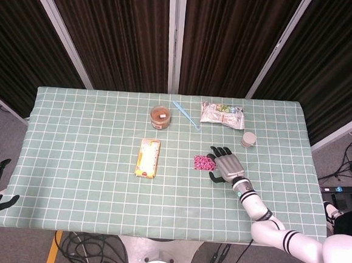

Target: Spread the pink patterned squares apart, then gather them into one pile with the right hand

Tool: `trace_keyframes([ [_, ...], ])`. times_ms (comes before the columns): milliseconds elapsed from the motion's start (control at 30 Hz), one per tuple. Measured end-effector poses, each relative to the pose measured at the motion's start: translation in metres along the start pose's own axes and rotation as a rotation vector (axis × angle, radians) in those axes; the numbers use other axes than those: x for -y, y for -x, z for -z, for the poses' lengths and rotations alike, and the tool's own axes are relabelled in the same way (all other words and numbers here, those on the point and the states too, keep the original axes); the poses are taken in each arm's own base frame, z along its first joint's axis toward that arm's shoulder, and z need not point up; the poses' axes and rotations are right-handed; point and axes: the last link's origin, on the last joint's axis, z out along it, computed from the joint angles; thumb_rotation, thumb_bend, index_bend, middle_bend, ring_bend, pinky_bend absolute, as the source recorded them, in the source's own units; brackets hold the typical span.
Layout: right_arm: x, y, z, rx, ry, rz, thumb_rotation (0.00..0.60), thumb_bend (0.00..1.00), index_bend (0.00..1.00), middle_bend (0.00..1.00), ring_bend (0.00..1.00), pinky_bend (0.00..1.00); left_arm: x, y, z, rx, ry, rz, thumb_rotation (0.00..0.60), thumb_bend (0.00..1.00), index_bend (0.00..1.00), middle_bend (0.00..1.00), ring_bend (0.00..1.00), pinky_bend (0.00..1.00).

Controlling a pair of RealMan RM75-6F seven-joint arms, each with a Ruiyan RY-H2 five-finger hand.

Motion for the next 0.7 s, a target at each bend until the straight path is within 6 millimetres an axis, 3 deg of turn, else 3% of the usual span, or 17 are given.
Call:
trace_keyframes([
  [333, 0.007, 0.008, -0.013, 0.041, -0.002, -0.004, 0.351, 0.41, 0.2, 0.0, 0.0, 0.0, 0.001, 0.0, 0.0, 0.007, -0.003, 0.005, 0.6, 0.16, 0.21, 0.15, 0.14, 0.14],
  [700, 0.007, 0.017, 0.011, 0.079, -0.052, 0.028, 0.352, 0.41, 0.2, 0.0, 0.0, 0.0, -0.002, 0.0, -0.003, 0.004, 0.014, 0.006, 0.6, 0.16, 0.21, 0.15, 0.14, 0.14],
])
